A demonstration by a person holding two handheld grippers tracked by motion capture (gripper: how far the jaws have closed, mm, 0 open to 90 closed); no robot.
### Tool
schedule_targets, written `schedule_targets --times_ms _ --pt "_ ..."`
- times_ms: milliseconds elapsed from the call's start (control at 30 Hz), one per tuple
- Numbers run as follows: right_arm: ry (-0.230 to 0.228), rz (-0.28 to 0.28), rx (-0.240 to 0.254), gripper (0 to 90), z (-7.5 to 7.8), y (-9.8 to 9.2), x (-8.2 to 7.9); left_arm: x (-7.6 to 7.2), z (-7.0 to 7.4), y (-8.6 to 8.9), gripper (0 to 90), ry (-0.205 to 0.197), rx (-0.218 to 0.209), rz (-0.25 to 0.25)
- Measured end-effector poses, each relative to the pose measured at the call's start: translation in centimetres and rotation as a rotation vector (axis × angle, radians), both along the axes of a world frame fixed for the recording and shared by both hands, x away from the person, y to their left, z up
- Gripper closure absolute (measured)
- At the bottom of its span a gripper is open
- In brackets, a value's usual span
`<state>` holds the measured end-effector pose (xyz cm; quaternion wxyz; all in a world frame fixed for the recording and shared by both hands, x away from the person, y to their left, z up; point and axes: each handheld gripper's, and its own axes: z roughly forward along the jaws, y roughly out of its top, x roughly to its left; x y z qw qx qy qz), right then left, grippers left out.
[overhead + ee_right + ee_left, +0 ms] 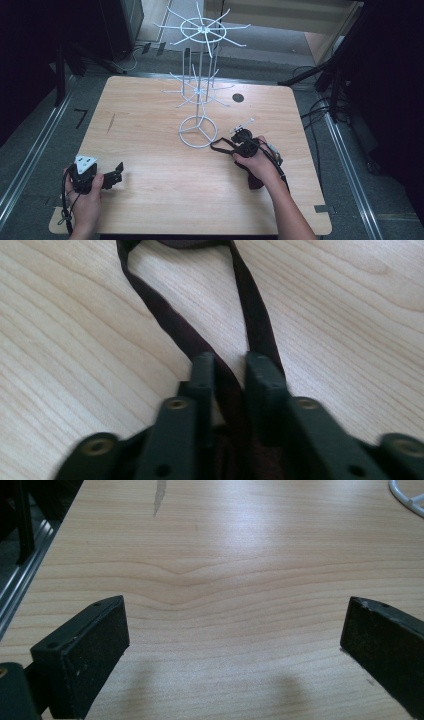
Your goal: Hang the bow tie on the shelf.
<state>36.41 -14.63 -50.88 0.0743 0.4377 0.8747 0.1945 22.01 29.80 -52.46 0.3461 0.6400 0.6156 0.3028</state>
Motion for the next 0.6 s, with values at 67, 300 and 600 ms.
schedule_targets --times_ms 67,300,600 --pt "0.010 -0.001 0.003 89.5 0.0 -0.2 0.0 0.0 0.0 0.0 0.0 -0.001 0.000 -0.001" --pt "-0.003 0.002 0.047 90.0 -0.1 -0.9 -0.7 0.0 0.0 0.0 0.0 -0.006 -0.009 0.007" --pt "-0.208 -0.055 0.192 90.0 1.2 -2.9 -2.7 -0.2 0.0 0.1 0.0 -0.017 -0.007 0.019"
